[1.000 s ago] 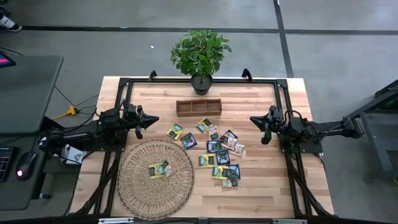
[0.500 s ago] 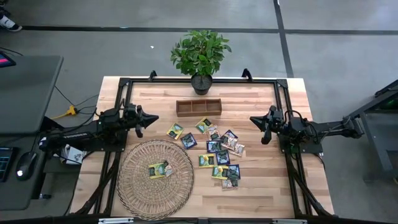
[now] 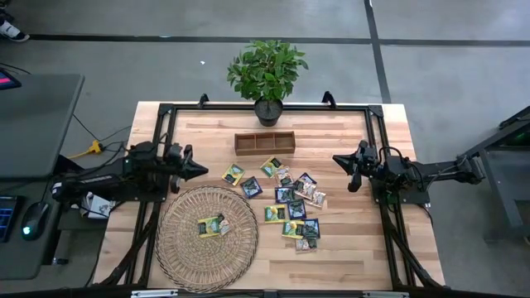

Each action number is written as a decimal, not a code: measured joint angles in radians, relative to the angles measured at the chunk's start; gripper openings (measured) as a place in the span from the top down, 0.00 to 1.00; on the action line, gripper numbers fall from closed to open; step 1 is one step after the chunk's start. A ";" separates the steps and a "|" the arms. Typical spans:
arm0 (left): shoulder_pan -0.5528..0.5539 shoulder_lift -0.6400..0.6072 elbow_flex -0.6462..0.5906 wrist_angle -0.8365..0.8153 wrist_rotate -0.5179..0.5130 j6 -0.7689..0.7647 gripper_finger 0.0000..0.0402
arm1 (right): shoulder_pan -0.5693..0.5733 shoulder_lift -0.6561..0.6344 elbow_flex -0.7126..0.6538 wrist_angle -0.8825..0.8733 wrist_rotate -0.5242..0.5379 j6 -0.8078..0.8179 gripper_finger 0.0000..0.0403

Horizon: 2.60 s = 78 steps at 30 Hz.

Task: Pick & Place Tea
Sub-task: Put the yellow tea bag into the left section of the wooden organizer

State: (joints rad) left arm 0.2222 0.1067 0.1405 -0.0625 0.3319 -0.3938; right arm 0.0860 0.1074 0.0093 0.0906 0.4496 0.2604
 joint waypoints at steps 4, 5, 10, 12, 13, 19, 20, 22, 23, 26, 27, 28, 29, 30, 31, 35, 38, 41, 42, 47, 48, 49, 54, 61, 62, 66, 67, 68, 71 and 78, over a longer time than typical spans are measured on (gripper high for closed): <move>0.000 0.001 0.062 -0.082 0.043 0.056 1.00 | 0.000 0.000 0.000 0.000 0.000 0.000 0.96; 0.000 0.000 0.080 -0.104 0.045 0.068 1.00 | 0.000 0.000 0.000 0.000 0.000 0.000 0.96; 0.000 0.000 0.154 -0.211 0.046 0.138 1.00 | 0.000 0.000 0.000 0.000 0.000 0.000 0.96; 0.000 0.000 0.169 -0.248 0.048 0.180 1.00 | 0.000 0.000 0.000 0.000 0.000 0.000 0.97; 0.000 0.000 0.174 -0.269 0.052 0.196 1.00 | 0.000 0.000 0.000 0.000 0.000 0.000 0.97; 0.000 0.001 0.187 -0.304 0.059 0.201 1.00 | 0.000 0.000 0.000 0.000 0.000 0.000 0.97; 0.000 0.001 0.187 -0.300 0.059 0.191 1.00 | 0.000 0.000 0.000 0.000 0.000 0.000 0.96; 0.000 0.001 0.187 -0.302 0.057 0.162 1.00 | 0.000 0.000 0.000 0.000 0.000 0.000 0.97; 0.000 0.001 0.187 -0.306 0.053 0.134 1.00 | 0.000 0.000 0.000 0.000 0.000 0.000 0.97; 0.000 0.001 0.187 -0.307 0.035 0.023 1.00 | 0.000 0.000 0.000 0.000 0.000 0.000 0.96; 0.000 0.000 0.187 -0.308 0.032 -0.008 1.00 | 0.000 0.000 0.000 0.000 0.000 0.000 0.97; 0.000 0.000 0.187 -0.309 0.031 -0.040 1.00 | 0.000 0.000 0.000 0.000 0.000 0.000 0.97; 0.000 0.001 0.187 -0.313 0.031 -0.073 1.00 | 0.000 0.000 0.000 0.000 0.000 0.000 0.97; 0.000 0.001 0.187 -0.318 0.031 -0.105 1.00 | 0.000 0.000 0.000 0.000 0.000 0.000 0.97; 0.000 0.001 0.187 -0.322 0.031 -0.138 1.00 | 0.000 0.000 0.000 0.001 0.000 0.000 0.96; 0.000 0.001 0.188 -0.362 0.035 -0.227 1.00 | 0.000 0.000 0.000 0.099 -0.006 0.069 0.97; 0.000 0.001 0.188 -0.355 0.037 -0.266 1.00 | 0.000 0.000 0.000 0.187 -0.015 0.097 0.97; 0.000 0.001 0.208 -0.361 0.030 -0.263 1.00 | 0.000 0.000 0.000 0.230 0.083 0.086 0.97; 0.000 0.001 0.217 -0.360 0.023 -0.255 1.00 | 0.000 0.000 0.000 0.240 0.106 0.083 0.98; 0.000 0.001 0.285 -0.378 -0.006 -0.188 1.00 | 0.000 0.025 0.041 0.243 0.052 0.049 0.98; 0.000 0.002 0.303 -0.404 -0.010 -0.177 1.00 | 0.000 0.041 0.065 0.243 0.038 0.038 0.98; 0.000 0.002 0.320 -0.442 -0.015 -0.164 1.00 | 0.000 0.064 0.094 0.235 0.029 0.029 0.98; 0.000 0.003 0.394 -0.647 -0.054 -0.098 1.00 | 0.000 0.272 0.308 0.089 -0.014 -0.022 1.00; 0.000 0.003 0.409 -0.733 -0.065 -0.091 1.00 | 0.000 0.750 0.703 -0.137 -0.142 -0.030 0.99; 0.000 0.003 0.409 -0.749 -0.067 -0.113 1.00 | 0.000 0.822 0.760 -0.179 -0.175 -0.020 0.99; 0.000 0.003 0.409 -0.848 -0.090 -0.221 1.00 | 0.000 1.085 0.989 -0.351 -0.285 0.116 0.99; 0.000 0.003 0.409 -0.871 -0.088 -0.239 1.00 | 0.000 1.145 1.042 -0.390 -0.308 0.135 0.99; 0.000 0.003 0.409 -0.892 -0.084 -0.249 1.00 | 0.000 1.206 1.095 -0.425 -0.334 0.139 0.99; 0.000 0.003 0.409 -0.937 -0.072 -0.262 1.00 | 0.011 1.364 1.224 -0.472 -0.407 0.097 0.99; 0.000 0.003 0.409 -0.992 -0.029 -0.267 1.00 | 0.041 1.623 1.414 -0.477 -0.491 0.015 1.00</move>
State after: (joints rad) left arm 0.2222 0.1093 0.5495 -1.0540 0.3030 -0.6604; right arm 0.1271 1.7304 1.4235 -0.3860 -0.0410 0.2756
